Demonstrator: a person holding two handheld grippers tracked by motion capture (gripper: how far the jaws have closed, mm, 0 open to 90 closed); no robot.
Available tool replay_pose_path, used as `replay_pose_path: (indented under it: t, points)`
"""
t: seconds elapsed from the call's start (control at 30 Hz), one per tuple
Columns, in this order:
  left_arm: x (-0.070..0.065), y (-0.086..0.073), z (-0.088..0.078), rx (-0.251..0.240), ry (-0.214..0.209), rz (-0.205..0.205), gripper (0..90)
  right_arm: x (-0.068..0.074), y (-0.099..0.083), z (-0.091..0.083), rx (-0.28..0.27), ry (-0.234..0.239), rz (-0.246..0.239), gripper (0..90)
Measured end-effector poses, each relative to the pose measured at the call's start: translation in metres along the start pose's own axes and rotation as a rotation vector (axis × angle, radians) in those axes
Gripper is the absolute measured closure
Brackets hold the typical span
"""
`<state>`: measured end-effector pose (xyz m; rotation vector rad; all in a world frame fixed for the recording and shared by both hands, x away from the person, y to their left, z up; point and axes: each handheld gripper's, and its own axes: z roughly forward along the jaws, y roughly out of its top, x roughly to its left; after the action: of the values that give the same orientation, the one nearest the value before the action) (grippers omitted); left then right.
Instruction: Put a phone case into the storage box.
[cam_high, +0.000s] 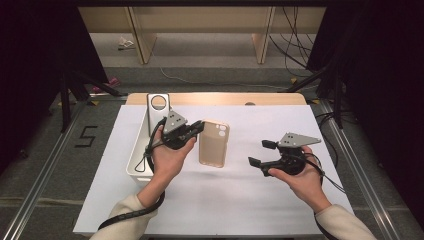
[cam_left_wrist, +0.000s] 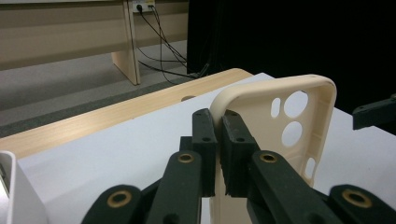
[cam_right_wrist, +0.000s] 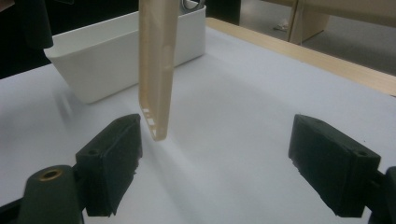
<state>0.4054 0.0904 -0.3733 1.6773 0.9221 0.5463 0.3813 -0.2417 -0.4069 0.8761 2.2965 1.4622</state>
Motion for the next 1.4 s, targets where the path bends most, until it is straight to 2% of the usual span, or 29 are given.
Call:
replay_pose_path:
  t: [0.67, 1.4]
  points:
    - [0.014, 0.013, -0.011, -0.034, 0.021, -0.002, 84.6, -0.002, -0.014, -0.018, -0.006, -0.010, 0.023, 18.3]
    - [0.036, 0.027, -0.026, -0.057, 0.043, -0.007, 84.7, -0.005, -0.019, -0.020, 0.003, -0.018, 0.038, 18.3]
